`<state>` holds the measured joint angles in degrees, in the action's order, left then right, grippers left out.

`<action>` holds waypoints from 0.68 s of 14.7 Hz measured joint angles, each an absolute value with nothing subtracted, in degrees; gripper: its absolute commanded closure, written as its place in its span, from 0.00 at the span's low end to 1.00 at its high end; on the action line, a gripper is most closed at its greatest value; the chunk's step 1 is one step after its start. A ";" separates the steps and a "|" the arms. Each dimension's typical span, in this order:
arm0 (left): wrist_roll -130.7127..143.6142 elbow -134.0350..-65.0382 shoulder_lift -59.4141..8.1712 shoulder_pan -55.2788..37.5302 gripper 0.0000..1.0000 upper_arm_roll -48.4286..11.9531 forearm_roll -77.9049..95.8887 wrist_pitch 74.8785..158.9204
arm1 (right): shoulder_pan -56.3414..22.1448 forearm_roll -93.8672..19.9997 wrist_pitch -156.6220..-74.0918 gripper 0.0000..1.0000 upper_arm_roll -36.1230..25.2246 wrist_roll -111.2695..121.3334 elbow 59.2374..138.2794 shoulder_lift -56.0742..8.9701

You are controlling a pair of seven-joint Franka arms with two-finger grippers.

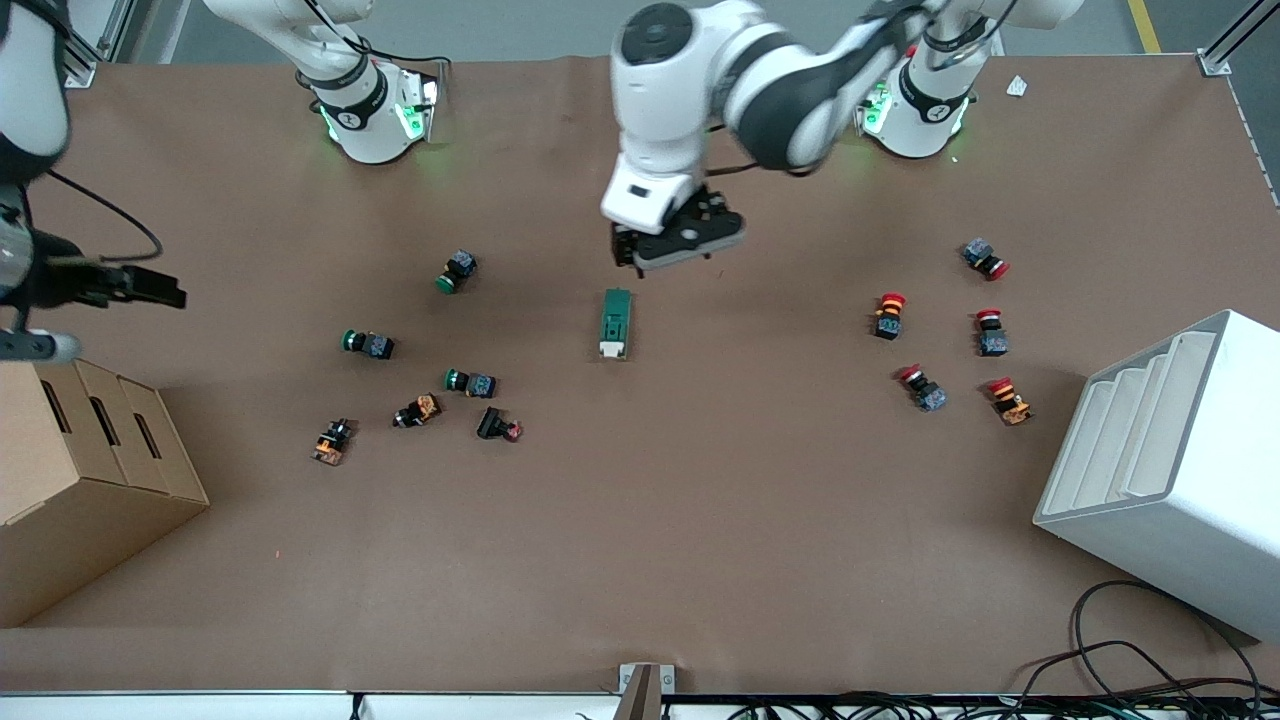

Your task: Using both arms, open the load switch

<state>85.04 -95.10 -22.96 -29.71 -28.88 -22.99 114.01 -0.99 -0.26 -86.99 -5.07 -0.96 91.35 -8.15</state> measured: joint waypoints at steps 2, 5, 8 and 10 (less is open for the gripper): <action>93.02 -95.16 -27.16 -33.47 0.03 -28.86 -29.26 116.01 | -4.04 -0.68 -86.92 0.00 -4.82 -11.39 90.98 -8.26; 103.17 -95.22 -32.64 -38.14 0.02 -28.88 -39.55 119.33 | -9.15 -4.30 -86.97 0.00 -4.37 -30.27 90.97 -8.72; 113.32 -95.77 -37.90 -42.35 0.02 -28.90 -52.25 119.46 | -14.64 -7.44 -89.26 0.00 -4.24 -49.36 91.07 -11.04; 119.83 -97.53 -40.60 -44.24 0.01 -28.90 -61.43 119.46 | -19.69 -8.12 -93.40 0.00 -4.17 -62.50 91.16 -14.01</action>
